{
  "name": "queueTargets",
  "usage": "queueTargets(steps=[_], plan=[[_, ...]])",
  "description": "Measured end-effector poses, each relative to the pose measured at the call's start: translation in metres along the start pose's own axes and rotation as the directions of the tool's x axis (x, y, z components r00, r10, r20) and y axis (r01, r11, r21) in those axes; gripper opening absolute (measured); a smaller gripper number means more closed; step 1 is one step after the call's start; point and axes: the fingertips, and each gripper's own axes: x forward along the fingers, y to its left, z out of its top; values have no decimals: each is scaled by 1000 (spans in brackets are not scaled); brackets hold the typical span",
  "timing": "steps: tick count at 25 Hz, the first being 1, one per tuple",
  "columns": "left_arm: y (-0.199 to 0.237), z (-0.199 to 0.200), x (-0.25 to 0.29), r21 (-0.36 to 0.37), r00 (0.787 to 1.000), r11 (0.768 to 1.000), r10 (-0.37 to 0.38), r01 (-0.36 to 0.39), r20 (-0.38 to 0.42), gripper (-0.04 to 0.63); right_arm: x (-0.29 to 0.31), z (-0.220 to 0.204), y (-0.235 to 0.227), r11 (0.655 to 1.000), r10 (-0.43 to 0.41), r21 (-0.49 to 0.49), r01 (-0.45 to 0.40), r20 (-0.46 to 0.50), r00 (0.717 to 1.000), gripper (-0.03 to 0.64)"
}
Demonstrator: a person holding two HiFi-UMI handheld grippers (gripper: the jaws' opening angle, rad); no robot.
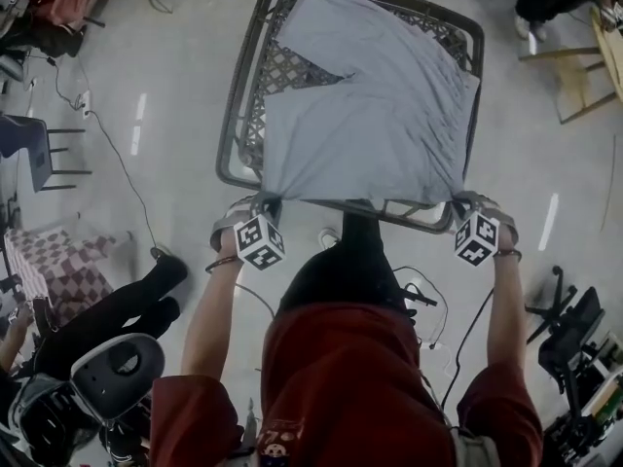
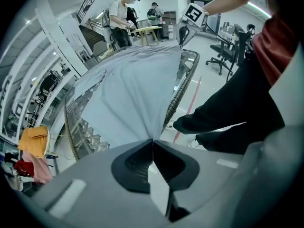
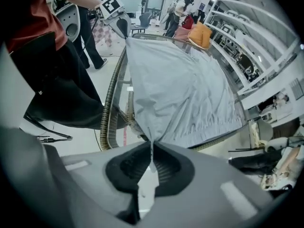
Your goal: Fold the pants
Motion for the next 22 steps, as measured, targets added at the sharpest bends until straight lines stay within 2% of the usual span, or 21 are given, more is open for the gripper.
queueTargets(steps=[4, 8, 15, 22], plan=[[-7, -12, -13, -27, 1000, 999, 23, -23, 14, 12, -7, -1, 22, 999, -12, 37, 12, 12, 1000, 14], [9, -11, -25, -32, 997, 997, 69, -68, 42, 12, -18, 7, 23, 995, -58, 84, 55, 31, 998, 15], [71, 20, -40, 16, 985, 989, 147, -149, 92, 12, -33, 22, 1, 979, -108, 181, 93, 76, 991, 15], [155, 67, -42, 73, 973, 978, 182, -193, 141, 12, -45, 30, -51, 948, -158, 293, 120, 109, 981, 15]])
